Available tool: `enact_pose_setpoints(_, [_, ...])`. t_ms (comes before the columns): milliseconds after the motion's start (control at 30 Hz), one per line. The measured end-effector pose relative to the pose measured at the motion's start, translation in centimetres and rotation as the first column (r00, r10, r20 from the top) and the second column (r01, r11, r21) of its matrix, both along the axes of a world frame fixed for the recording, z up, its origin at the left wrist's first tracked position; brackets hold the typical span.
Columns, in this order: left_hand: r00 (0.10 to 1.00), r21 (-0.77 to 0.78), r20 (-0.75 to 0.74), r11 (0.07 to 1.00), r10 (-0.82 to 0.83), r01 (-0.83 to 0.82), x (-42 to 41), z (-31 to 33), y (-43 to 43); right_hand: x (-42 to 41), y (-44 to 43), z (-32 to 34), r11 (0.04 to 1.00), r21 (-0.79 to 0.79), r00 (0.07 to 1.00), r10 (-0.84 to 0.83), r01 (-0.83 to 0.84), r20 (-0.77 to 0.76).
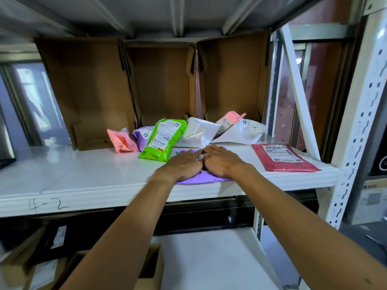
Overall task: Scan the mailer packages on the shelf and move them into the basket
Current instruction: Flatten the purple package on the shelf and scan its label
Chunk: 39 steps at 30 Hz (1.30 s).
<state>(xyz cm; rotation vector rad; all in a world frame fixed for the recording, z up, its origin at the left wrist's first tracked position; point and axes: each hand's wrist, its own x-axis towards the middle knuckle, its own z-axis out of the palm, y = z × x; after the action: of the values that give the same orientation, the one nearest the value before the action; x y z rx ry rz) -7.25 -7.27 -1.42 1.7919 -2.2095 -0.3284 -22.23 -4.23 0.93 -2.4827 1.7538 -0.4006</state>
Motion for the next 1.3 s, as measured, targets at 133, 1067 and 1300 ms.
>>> enact_pose_setpoints(133, [1.000, 0.014, 0.021, 1.000, 0.014, -0.015, 0.2, 0.0, -0.1, 0.1, 0.2, 0.2, 1.000, 0.021, 0.998, -0.023, 0.022, 0.053])
enact_pose_setpoints(1067, [0.993, -0.202, 0.099, 0.976, -0.065, 0.084, -0.4, 0.3, 0.9, -0.2, -0.9, -0.6, 1.000, -0.012, 0.993, -0.019, 0.020, 0.114])
enact_pose_setpoints(1300, [1.000, -0.056, -0.010, 0.998, -0.027, 0.026, 0.1, 0.2, 0.5, 0.2, -1.2, -0.5, 1.000, -0.002, 0.999, -0.031, 0.031, 0.026])
